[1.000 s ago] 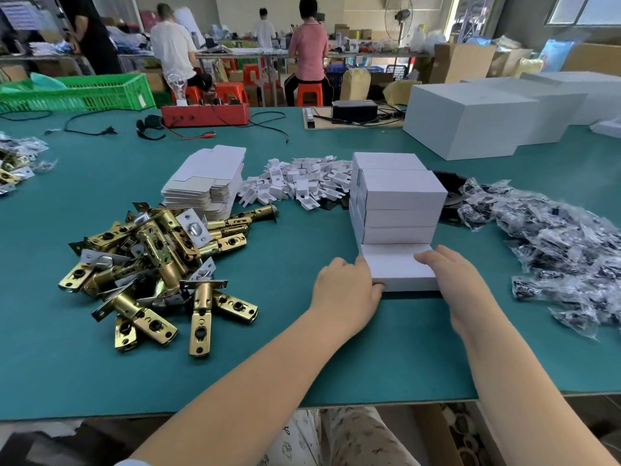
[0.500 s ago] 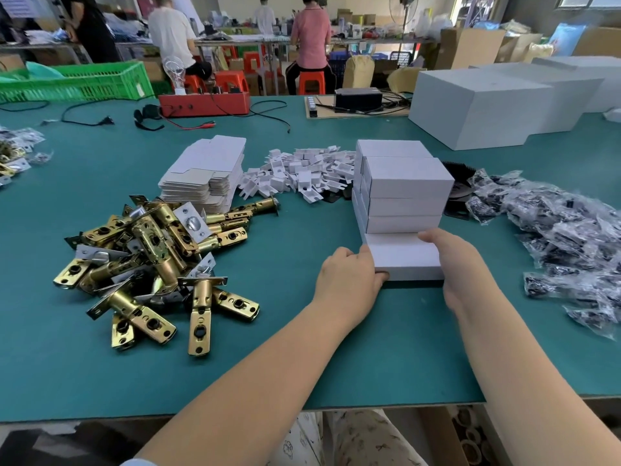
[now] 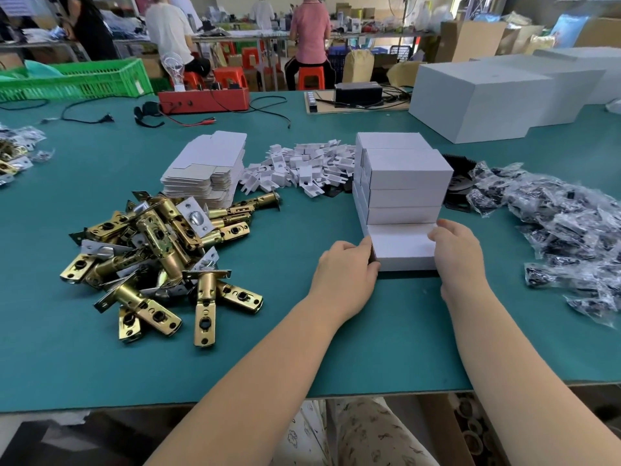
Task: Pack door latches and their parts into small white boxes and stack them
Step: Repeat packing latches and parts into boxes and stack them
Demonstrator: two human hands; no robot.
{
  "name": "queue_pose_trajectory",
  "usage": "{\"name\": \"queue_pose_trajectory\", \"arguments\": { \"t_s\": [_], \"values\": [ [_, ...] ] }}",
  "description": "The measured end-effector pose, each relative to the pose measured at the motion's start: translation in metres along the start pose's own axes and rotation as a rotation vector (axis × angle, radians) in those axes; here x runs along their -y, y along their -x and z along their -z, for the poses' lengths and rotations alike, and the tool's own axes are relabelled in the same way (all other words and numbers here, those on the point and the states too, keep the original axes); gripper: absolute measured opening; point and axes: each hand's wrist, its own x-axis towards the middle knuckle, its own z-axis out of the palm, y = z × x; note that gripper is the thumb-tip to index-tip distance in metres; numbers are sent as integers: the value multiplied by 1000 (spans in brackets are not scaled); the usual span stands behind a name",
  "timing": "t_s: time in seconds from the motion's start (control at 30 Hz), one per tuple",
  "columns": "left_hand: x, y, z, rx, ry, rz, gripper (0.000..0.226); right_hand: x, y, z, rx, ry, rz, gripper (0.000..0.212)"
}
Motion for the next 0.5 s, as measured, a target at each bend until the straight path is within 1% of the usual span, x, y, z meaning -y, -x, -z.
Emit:
{"name": "queue_pose_trajectory", "arguments": {
  "t_s": [0.17, 0.23, 0.3, 0.4, 0.43, 0.5],
  "values": [
    [1, 0, -1, 5, -27, -8, 34, -4, -1, 0, 41, 69, 12, 43],
    [1, 0, 0, 18, 11, 11, 35, -4, 0, -1, 56, 106, 21, 45],
    [0, 0, 4, 19, 97, 34, 35, -2, 3, -1, 29, 186, 78, 48],
    [2, -5, 16, -9, 186, 66, 37, 0, 14, -4, -114, 463, 319, 44],
    [3, -8, 21, -14, 182, 90, 40, 1, 20, -6, -144, 489, 417, 40],
    [9, -15, 34, -21, 107, 125, 41, 2, 33, -11, -160, 461, 634, 32]
  ]
}}
